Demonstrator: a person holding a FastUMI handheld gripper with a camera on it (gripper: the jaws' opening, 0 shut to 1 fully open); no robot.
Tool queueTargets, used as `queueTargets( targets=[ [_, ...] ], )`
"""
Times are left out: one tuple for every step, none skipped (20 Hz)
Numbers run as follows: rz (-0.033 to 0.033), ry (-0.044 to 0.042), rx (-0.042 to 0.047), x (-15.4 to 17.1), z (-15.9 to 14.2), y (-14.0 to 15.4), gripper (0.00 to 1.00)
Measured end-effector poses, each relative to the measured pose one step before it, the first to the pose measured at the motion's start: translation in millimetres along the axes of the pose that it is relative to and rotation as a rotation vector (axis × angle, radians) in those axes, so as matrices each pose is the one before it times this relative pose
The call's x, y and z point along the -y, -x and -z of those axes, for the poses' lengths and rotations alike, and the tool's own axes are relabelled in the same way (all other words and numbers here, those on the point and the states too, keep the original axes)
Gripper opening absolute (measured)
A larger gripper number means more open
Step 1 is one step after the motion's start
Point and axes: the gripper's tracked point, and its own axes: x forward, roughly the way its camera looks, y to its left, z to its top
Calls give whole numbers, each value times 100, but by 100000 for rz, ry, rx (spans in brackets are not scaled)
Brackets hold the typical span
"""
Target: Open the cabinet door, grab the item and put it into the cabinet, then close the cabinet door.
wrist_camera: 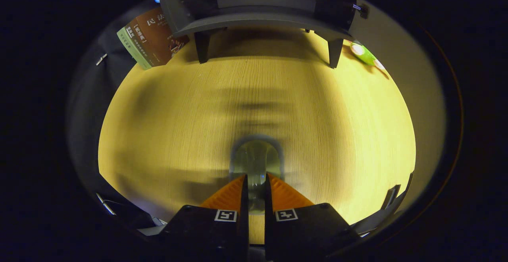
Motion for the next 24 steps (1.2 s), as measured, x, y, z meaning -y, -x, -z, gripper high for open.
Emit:
queueTargets(
  targets=[
    [-359, 91, -404, 9, -35, 210, 20],
    [-499, -261, 467, -108, -264, 174, 20],
    [-287, -566, 1844, 34, -527, 344, 20],
    [78, -410, 2318, 146, -660, 457, 20],
    [567, 155, 2104, 223, -682, 611, 20],
    [560, 635, 1655, 202, -722, 659, 20],
    [-153, 552, 1538, 58, -843, 654, 20],
    [-910, -168, 2184, -362, -1059, 589, 20],
    [-1176, -363, 3042, -347, -1447, 708, 20],
    [-646, -8, 3586, -172, -1672, 1151, 20],
    [-220, 253, 3702, 77, -1910, 1260, 20],
    [-337, 137, 4058, -48, -2162, 1412, 20],
    [-370, -8, 4815, -66, -2443, 1377, 20],
    [-332, -325, 5693, -52, -2663, 1340, 20],
    [-163, -307, 6097, 120, -2705, 1110, 20],
    [-213, -306, 5857, 116, -2714, 843, 20],
    [-408, -170, 5439, 33, -2793, 774, 20],
    [-44, -87, 5095, -241, -2459, 462, 20],
    [155, -66, 4349, 5, -2241, 283, 20],
    [18, 183, 3204, -8, -1683, 187, 20],
    [-258, 254, 2851, -185, -1472, 167, 20],
    [-140, 352, 2916, -345, -1573, 16, 20],
    [-205, 258, 3072, -160, -1669, -202, 20],
    [-228, 197, 2786, -173, -1418, -361, 20]
  ],
)
